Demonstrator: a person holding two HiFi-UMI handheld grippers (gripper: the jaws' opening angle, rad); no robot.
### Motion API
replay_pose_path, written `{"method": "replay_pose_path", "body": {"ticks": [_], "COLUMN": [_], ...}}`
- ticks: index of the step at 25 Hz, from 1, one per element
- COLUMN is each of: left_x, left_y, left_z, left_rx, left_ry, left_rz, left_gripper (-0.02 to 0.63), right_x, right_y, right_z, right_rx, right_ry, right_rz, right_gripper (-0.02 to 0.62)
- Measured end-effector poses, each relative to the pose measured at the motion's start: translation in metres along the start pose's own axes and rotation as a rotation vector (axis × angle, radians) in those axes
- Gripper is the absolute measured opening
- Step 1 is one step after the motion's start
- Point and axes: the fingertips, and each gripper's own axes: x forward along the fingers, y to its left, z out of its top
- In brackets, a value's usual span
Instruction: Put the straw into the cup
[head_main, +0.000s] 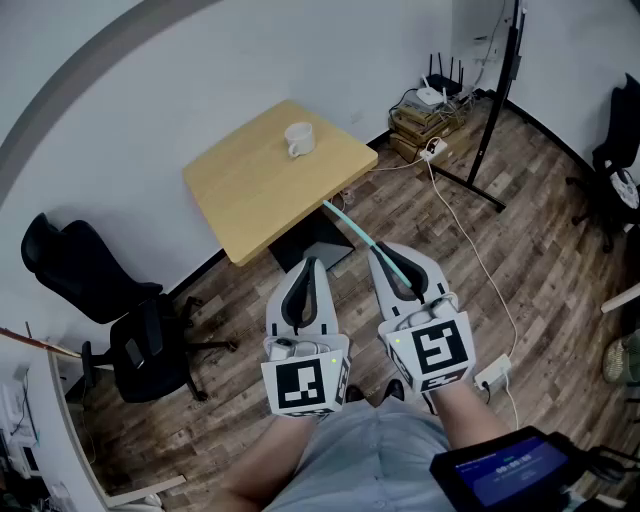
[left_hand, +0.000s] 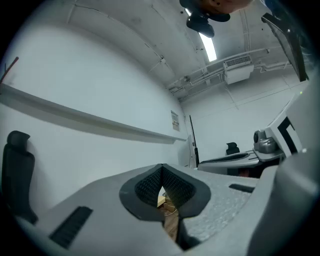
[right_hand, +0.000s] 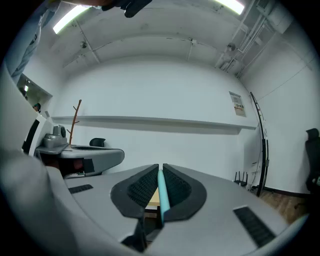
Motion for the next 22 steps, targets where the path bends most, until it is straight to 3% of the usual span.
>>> {"method": "replay_pose_path", "body": {"ticks": [16,22], "left_x": [-0.015,0.02], "left_y": [-0.006,-0.031], "left_z": [-0.012,-0.026], "left_rx": [0.0,-0.007], "left_ry": [0.004,0.048], "left_rz": [0.026,0.063], "left_gripper": [-0.003,-0.003], "right_x": [-0.018,-0.012], "right_y": [0.004,-0.045], "right_z": [-0.009,-0.026], "right_rx": [0.037,0.065], "right_ry": [-0.037,0.004], "right_rz": [0.033,0.056], "right_gripper": [0.025,0.025]}}
